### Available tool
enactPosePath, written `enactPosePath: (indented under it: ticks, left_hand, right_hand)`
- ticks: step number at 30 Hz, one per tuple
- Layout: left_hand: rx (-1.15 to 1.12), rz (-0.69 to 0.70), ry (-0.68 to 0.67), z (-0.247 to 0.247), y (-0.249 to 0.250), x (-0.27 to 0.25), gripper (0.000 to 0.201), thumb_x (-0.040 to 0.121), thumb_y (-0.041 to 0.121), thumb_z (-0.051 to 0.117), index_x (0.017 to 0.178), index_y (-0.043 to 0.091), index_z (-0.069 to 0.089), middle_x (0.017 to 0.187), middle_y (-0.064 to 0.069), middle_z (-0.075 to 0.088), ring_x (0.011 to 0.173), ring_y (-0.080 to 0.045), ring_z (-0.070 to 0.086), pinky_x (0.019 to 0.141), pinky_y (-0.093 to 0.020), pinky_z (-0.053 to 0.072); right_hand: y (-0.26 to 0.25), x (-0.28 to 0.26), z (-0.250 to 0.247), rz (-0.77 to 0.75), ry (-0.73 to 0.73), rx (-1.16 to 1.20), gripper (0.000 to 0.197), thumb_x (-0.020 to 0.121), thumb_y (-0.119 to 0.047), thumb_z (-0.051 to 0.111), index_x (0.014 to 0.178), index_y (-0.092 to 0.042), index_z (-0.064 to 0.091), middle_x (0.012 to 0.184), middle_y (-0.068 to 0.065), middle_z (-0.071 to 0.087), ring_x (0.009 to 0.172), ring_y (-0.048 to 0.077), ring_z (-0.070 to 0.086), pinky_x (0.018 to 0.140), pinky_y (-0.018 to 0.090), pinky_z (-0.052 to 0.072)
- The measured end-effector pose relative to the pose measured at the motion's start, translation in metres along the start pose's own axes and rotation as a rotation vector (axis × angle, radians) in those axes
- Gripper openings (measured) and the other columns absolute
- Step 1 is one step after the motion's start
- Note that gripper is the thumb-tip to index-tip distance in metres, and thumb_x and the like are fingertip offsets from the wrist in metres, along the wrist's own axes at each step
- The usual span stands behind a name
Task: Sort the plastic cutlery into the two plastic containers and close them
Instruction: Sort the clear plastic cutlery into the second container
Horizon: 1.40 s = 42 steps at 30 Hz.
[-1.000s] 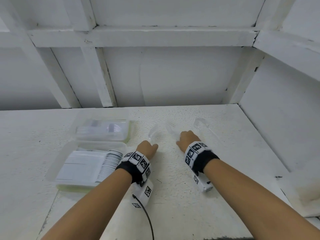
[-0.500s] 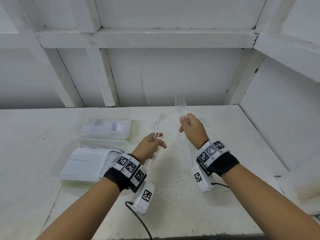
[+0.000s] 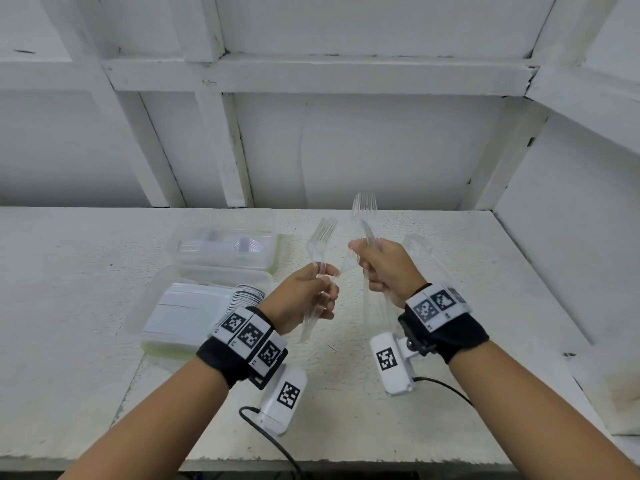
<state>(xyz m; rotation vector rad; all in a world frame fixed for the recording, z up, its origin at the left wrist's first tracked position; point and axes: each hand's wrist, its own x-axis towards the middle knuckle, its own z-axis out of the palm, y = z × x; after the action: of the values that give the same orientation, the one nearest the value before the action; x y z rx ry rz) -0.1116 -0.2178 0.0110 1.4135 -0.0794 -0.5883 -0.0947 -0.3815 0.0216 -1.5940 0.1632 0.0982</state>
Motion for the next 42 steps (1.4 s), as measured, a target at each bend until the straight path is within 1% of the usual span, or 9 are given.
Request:
enactPosePath:
  ticks: [4, 8, 14, 19, 22, 27, 32, 37, 42]
  left_hand:
    - [-0.072, -0.056, -0.037, -0.004, 0.003, -0.007, 0.013, 0.099, 0.015, 0.035, 0.097, 0.012, 0.048, 0.062, -0.004, 0.053, 0.043, -0.012, 0.045, 0.042, -0.020, 0.041]
    - [-0.068, -0.068, -0.087, -0.002, 0.004, -0.011, 0.029, 0.100, 0.029, 0.028, 0.091, 0.013, 0.050, 0.053, -0.001, 0.045, 0.038, -0.009, 0.033, 0.039, -0.014, 0.027]
    - [-0.051, -0.060, -0.115, -0.001, 0.007, -0.011, 0.054, 0.096, 0.055, 0.017, 0.086, 0.013, 0.048, 0.046, 0.003, 0.026, 0.038, -0.009, 0.027, 0.037, -0.015, 0.027]
    - [-0.019, -0.097, -0.199, -0.002, 0.010, -0.015, 0.051, 0.097, 0.051, 0.019, 0.089, 0.010, 0.048, 0.042, 0.002, 0.028, 0.038, -0.013, 0.040, 0.042, -0.019, 0.039]
    - [-0.027, -0.168, -0.288, -0.005, 0.011, -0.016, 0.051, 0.098, 0.048, 0.018, 0.089, 0.009, 0.049, 0.042, 0.000, 0.037, 0.036, -0.013, 0.042, 0.040, -0.018, 0.040]
    - [-0.063, -0.248, -0.390, -0.004, 0.008, -0.016, 0.050, 0.096, 0.050, 0.018, 0.094, 0.010, 0.049, 0.051, -0.005, 0.054, 0.043, -0.018, 0.050, 0.048, -0.023, 0.046]
    - [-0.233, -0.217, -0.297, 0.002, 0.004, -0.013, 0.040, 0.097, 0.047, 0.020, 0.094, 0.014, 0.043, 0.056, -0.006, 0.053, 0.041, -0.016, 0.047, 0.043, -0.020, 0.042]
    - [-0.287, -0.160, -0.322, 0.000, 0.004, -0.008, 0.023, 0.091, 0.027, 0.045, 0.099, 0.008, 0.055, 0.068, -0.003, 0.060, 0.056, -0.014, 0.058, 0.057, -0.027, 0.052]
    - [-0.241, -0.149, -0.288, 0.000, 0.009, -0.005, 0.022, 0.086, 0.020, 0.048, 0.097, 0.003, 0.058, 0.072, -0.004, 0.068, 0.064, -0.014, 0.067, 0.063, -0.029, 0.057]
  right_hand:
    - [-0.002, 0.000, 0.005, -0.102, -0.021, 0.002, 0.018, 0.092, -0.020, 0.056, 0.076, -0.016, 0.049, 0.059, -0.002, 0.041, 0.037, 0.003, 0.030, 0.034, 0.017, 0.026]
    - [-0.004, 0.002, 0.012, -0.185, -0.011, -0.051, 0.016, 0.094, -0.022, 0.054, 0.078, -0.020, 0.049, 0.061, -0.002, 0.041, 0.040, 0.003, 0.032, 0.037, 0.018, 0.026]
    - [-0.001, 0.004, 0.020, -0.229, -0.050, -0.078, 0.012, 0.095, -0.024, 0.052, 0.085, -0.021, 0.046, 0.062, -0.002, 0.040, 0.039, 0.000, 0.031, 0.037, 0.017, 0.025]
    - [0.001, 0.008, 0.019, -0.194, -0.126, -0.073, 0.007, 0.095, -0.020, 0.051, 0.103, -0.021, 0.051, 0.063, -0.002, 0.036, 0.041, 0.001, 0.031, 0.039, 0.017, 0.026]
    - [-0.001, 0.008, 0.016, -0.138, -0.212, 0.010, 0.007, 0.096, -0.017, 0.049, 0.098, -0.014, 0.056, 0.061, 0.000, 0.032, 0.041, 0.003, 0.027, 0.038, 0.017, 0.023]
    - [-0.005, 0.009, 0.012, -0.108, -0.289, 0.026, 0.010, 0.094, -0.016, 0.051, 0.085, -0.017, 0.052, 0.058, -0.003, 0.035, 0.039, 0.003, 0.026, 0.038, 0.016, 0.023]
    - [-0.005, 0.011, 0.008, -0.070, -0.250, 0.110, 0.015, 0.092, -0.017, 0.054, 0.078, -0.020, 0.049, 0.056, -0.004, 0.034, 0.040, 0.005, 0.024, 0.038, 0.017, 0.021]
    - [-0.002, 0.015, 0.006, -0.064, -0.223, 0.150, 0.015, 0.091, -0.016, 0.055, 0.077, -0.020, 0.050, 0.051, -0.007, 0.036, 0.039, 0.005, 0.024, 0.038, 0.018, 0.020]
    - [-0.003, 0.016, 0.008, -0.058, -0.198, 0.148, 0.014, 0.091, -0.017, 0.055, 0.078, -0.018, 0.050, 0.046, -0.011, 0.037, 0.037, 0.003, 0.024, 0.036, 0.016, 0.020]
